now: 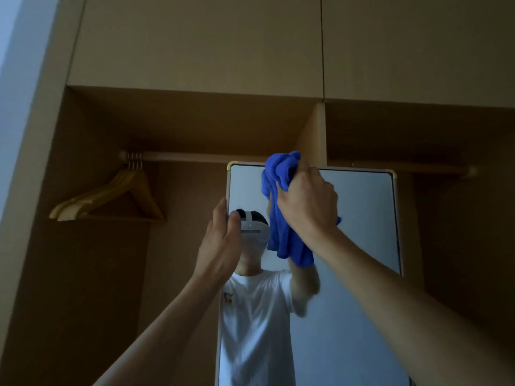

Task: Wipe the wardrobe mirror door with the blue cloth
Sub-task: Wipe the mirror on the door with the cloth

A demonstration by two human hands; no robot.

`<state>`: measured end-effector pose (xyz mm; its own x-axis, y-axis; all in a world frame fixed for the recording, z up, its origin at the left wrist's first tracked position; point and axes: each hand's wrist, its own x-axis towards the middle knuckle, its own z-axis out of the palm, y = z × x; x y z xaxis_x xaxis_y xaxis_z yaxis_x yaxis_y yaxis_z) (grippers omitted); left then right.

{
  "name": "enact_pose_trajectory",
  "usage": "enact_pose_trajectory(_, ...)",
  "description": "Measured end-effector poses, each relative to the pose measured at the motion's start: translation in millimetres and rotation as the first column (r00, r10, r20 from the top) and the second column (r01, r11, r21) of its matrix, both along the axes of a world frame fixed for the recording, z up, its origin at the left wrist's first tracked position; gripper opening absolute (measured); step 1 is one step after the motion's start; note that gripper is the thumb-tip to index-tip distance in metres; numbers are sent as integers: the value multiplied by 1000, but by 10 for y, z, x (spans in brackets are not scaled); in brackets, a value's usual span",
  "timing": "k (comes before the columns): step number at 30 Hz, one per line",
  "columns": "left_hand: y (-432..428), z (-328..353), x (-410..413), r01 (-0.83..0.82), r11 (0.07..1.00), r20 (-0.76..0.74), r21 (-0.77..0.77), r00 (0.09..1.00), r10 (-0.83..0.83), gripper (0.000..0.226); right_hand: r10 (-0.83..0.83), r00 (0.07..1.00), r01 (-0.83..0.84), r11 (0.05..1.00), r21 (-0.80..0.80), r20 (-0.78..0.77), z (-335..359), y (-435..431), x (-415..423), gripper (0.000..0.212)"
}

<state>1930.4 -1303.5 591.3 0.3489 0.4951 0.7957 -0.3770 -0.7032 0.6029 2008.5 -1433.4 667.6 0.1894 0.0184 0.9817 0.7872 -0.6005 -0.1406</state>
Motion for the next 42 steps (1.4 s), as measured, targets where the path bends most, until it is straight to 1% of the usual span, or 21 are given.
enact_pose_trajectory(4, 41, 4, -36, 59, 998, -21, -32, 998, -59, 47, 50, 998, -48, 997, -55, 41, 11, 301, -249, 35)
enact_pose_trajectory(8, 87, 0, -89, 197, 975, 5, -97, 980, -198, 47, 102, 993, -97, 992, -81, 59, 0, 567, -467, 34)
enact_pose_trajectory(13, 60, -11, -84, 206, 972, 19, -117, 978, -205, 49, 84, 995, -79, 993, -85, 55, -41, 604, -484, 39)
enact_pose_trajectory(16, 11, -56, -27, 144, 988, 34, -51, 989, -142, 50, 90, 992, -80, 991, -110, 83, -24, 507, -425, 42)
enact_pose_trajectory(19, -55, -95, 39, 27, 1000, 19, -6, 999, -27, 61, 68, 993, -56, 992, -117, 99, -10, 382, -330, 39)
enact_pose_trajectory(22, -85, -126, 88, -35, 999, 20, -2, 999, 35, 66, 88, 993, -81, 993, -84, 82, -10, 207, -200, 37)
enact_pose_trajectory(26, -60, -177, 138, -107, 994, 27, 13, 994, 106, 66, 95, 995, -95, 995, -11, 32, 32, -79, 40, 37)
enact_pose_trajectory(32, -39, -185, 189, -154, 987, 47, 38, 987, 152, 60, 101, 994, -99, 993, 66, -32, 20, -478, 368, 43)
enact_pose_trajectory(36, -62, -188, 209, -176, 984, 43, 21, 984, 175, 62, 98, 991, -92, 993, 69, -93, 19, -765, 598, 39)
enact_pose_trajectory(39, -67, -190, 198, -173, 985, 56, 18, 984, 172, 62, 41, 994, -31, 994, 105, -97, -15, -1012, 751, 32)
enact_pose_trajectory(42, -69, -196, 193, -175, 984, 58, 20, 983, 174, 61, -18, 996, 29, 993, 117, -93, -49, -1220, 874, 29)
